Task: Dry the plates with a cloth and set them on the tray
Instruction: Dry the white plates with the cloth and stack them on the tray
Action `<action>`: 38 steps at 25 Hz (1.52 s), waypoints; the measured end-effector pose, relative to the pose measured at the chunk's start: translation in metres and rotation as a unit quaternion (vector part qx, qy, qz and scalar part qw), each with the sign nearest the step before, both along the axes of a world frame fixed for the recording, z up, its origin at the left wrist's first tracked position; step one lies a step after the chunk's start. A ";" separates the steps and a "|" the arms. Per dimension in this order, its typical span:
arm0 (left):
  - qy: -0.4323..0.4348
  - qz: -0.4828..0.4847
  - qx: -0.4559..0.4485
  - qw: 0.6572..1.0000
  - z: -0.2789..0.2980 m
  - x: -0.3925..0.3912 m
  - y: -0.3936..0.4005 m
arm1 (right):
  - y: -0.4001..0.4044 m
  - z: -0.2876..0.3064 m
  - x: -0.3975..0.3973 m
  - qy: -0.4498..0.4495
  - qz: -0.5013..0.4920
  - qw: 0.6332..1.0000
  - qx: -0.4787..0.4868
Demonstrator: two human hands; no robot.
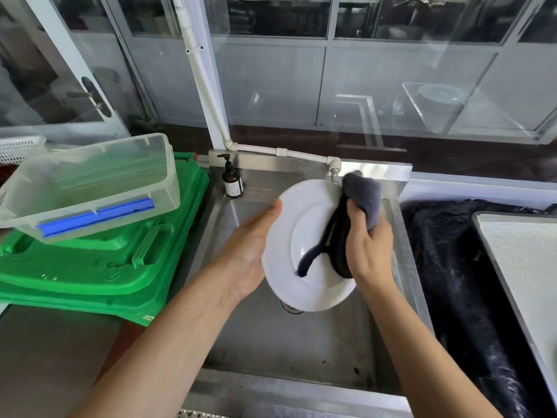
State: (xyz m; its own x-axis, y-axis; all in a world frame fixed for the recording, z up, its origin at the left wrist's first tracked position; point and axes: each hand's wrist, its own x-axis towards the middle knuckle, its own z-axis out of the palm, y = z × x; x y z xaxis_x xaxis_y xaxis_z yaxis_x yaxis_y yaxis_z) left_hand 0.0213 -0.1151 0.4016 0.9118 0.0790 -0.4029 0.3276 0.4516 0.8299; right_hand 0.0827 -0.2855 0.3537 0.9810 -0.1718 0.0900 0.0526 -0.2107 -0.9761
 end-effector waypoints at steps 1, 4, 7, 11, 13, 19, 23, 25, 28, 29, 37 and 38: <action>0.007 0.001 -0.002 1.000 -0.001 0.001 -0.005 | 0.005 0.006 0.001 -0.051 0.044 0.996 -0.050; 0.027 0.017 -0.049 0.998 0.000 0.008 -0.013 | 0.027 0.008 -0.012 -0.213 0.178 0.950 -0.140; 0.046 0.011 -0.112 0.993 0.003 0.014 -0.002 | 0.035 -0.008 -0.044 -0.220 0.236 0.939 -0.117; 0.137 0.080 -0.023 0.987 -0.005 0.014 0.014 | 0.029 -0.034 -0.081 -0.271 0.305 0.897 -0.171; 0.113 0.089 -0.030 0.989 -0.008 0.014 0.014 | 0.032 -0.026 -0.062 -0.261 0.298 0.899 -0.184; 0.118 0.112 -0.033 0.986 -0.003 0.021 0.018 | 0.043 -0.030 -0.070 -0.270 0.261 0.906 -0.195; 0.108 0.104 -0.038 0.988 -0.008 0.016 0.013 | 0.033 -0.030 -0.059 -0.254 0.251 0.918 -0.172; 0.084 0.108 -0.038 0.990 -0.011 0.017 0.011 | 0.031 -0.023 -0.048 -0.201 0.211 0.949 -0.124; 0.085 0.121 0.009 0.989 -0.024 0.017 0.011 | 0.018 -0.035 -0.051 -0.089 0.096 0.991 -0.041; 0.091 0.122 0.024 0.988 -0.030 0.015 0.012 | 0.012 -0.042 -0.053 -0.052 0.052 0.997 -0.029; 0.162 0.154 -0.017 0.974 -0.043 0.010 0.013 | -0.006 -0.082 -0.076 -0.069 0.131 0.985 -0.091; 0.170 0.167 -0.020 0.971 -0.042 0.013 0.013 | -0.006 -0.085 -0.080 -0.106 0.150 0.977 -0.105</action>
State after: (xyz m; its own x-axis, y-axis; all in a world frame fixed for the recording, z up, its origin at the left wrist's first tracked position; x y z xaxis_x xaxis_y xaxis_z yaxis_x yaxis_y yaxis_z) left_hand 0.0340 -0.1018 0.3592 0.6521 0.3253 -0.6848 0.4089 0.6097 0.6790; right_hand 0.0023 -0.2913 0.2686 0.9399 0.1653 0.2989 0.3393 -0.3497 -0.8733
